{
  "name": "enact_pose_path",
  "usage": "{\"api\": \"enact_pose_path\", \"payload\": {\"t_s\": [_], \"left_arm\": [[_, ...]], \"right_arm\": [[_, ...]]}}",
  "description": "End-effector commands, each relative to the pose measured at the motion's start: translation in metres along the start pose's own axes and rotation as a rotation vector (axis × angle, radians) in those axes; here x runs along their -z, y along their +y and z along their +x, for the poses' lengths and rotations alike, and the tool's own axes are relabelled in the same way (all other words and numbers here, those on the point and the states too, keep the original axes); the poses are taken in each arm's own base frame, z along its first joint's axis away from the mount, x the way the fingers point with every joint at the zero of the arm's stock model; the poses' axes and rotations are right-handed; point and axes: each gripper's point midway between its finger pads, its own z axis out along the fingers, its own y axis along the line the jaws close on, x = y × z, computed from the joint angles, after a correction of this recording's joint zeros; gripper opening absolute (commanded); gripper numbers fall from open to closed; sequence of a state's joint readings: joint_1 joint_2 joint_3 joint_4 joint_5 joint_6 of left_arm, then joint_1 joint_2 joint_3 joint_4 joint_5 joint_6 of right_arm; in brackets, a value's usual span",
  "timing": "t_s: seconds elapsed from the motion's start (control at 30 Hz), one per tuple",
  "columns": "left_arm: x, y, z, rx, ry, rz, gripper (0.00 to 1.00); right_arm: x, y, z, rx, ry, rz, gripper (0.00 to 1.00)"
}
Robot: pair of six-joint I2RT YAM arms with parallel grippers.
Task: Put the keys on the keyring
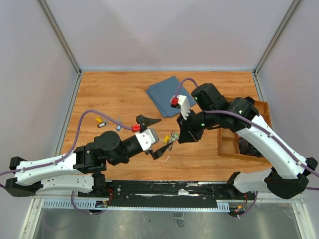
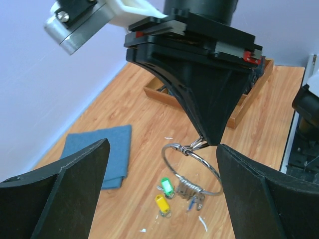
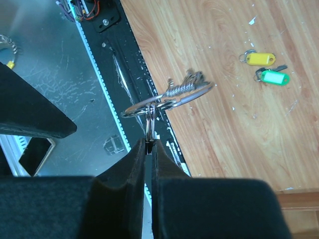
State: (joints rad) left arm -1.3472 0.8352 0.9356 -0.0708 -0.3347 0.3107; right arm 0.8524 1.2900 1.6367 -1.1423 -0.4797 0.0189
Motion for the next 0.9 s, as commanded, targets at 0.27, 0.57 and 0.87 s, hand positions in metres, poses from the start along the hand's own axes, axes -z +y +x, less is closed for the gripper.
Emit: {"api": "enact_pose_path", "payload": {"t_s": [0.27,0.57,0.87], "left_arm": [[-0.008,-0.013,-0.018,-0.158,-0.034,0.025,0.96],[-0.011,-0.042,0.007,-0.303,0.069,0.084,0.72],[-0.011,-0.041,0.028,-0.444,0.113,0.021,0.72]], "right_arm": [[0.015,0.014,-0.007,-0.089,-0.03,-0.053,0.01],[0.018,0.018,-0.003,-0.095,-0.023,-0.063,0.01],[0.018,0.022,-0.001,-0.101,-0.021,-0.084,0.01]]}}
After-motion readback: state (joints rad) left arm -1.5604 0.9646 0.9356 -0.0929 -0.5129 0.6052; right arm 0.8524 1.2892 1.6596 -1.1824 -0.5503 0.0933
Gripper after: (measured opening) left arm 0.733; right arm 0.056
